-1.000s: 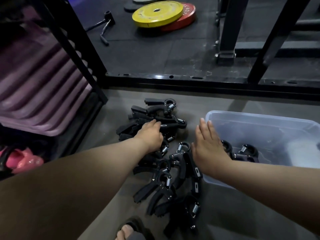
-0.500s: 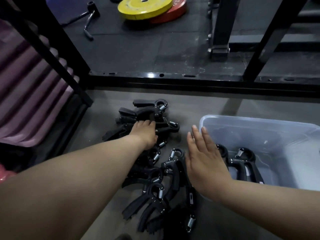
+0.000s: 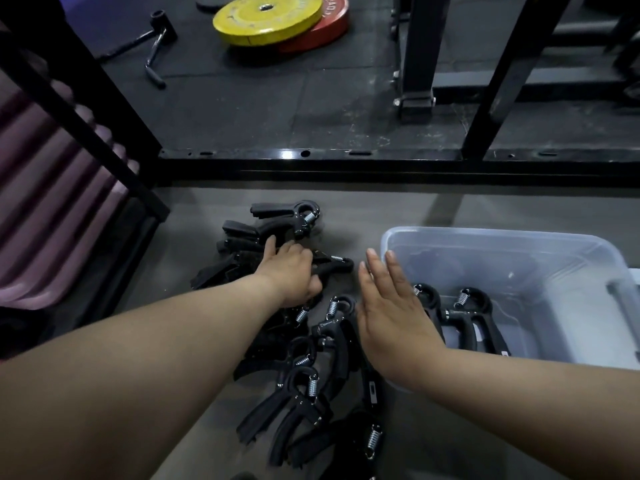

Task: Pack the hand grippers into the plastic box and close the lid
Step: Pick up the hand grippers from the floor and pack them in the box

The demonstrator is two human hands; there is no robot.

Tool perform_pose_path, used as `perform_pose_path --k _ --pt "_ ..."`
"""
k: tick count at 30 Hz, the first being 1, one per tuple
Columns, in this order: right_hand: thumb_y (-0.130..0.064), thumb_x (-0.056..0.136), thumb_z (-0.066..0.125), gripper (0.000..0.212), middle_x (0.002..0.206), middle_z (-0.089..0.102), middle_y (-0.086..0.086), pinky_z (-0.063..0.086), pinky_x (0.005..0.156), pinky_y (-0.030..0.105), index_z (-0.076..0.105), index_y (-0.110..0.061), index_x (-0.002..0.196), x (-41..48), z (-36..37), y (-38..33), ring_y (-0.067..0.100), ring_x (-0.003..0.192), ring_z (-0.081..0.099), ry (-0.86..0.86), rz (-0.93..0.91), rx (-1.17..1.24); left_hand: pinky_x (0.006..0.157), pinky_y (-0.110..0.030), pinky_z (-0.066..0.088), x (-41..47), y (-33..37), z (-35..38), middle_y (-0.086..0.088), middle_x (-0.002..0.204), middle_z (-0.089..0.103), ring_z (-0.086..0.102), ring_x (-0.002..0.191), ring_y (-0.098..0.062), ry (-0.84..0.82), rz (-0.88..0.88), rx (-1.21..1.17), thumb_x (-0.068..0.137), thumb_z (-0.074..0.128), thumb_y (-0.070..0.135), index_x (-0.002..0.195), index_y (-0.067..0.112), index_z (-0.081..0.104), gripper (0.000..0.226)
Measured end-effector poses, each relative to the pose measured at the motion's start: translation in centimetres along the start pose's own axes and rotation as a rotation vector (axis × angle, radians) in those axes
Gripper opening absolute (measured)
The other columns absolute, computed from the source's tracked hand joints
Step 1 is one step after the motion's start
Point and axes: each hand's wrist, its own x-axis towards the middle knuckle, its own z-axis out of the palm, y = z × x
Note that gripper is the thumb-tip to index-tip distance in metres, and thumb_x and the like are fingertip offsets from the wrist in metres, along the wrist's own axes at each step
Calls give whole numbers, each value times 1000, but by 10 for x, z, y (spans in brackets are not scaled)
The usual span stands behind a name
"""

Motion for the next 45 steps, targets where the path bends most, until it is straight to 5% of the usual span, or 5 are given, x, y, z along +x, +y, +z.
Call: perform_pose_path --k 21,27,36,40,45 --pt "-21 97 43 61 161 11 8 4 118 31 20 -5 151 6 -37 7 24 149 0 -138 -38 179 85 -44 55 -62 36 -61 -8 79 64 69 60 -20 172 -490 -1947 102 28 34 85 6 53 42" --pt "-33 98 42 38 127 58 5 41 100 35 49 -19 133 -12 -62 0 25 115 54 60 206 677 74 -39 57 -89 67 -64 -12 91 65 69 72 -23 58 -310 -1933 105 29 39 97 1 57 48" --pt "-55 90 53 40 84 69 4 51 76 38 65 -16 88 -36 -102 -1 22 79 65 -112 399 1312 72 -35 59 -124 132 -69 -3 94 72 72 81 -20 221 19 -1440 84 67 39 100 24 57 24" --pt "-23 91 55 19 85 68 17 54 57 38 64 -6 94 -39 -98 22 32 71 68 169 549 1151 66 -25 53 -122 148 -70 4 91 72 67 73 -8 124 151 -1309 89 64 29 110 23 63 22" --pt "-14 94 49 16 82 66 14 57 74 37 62 -7 88 -50 -99 72 24 75 67 -88 549 867 103 -38 41 -121 137 -51 5 127 51 51 114 -18 259 70 -714 90 51 24 132 25 52 41"
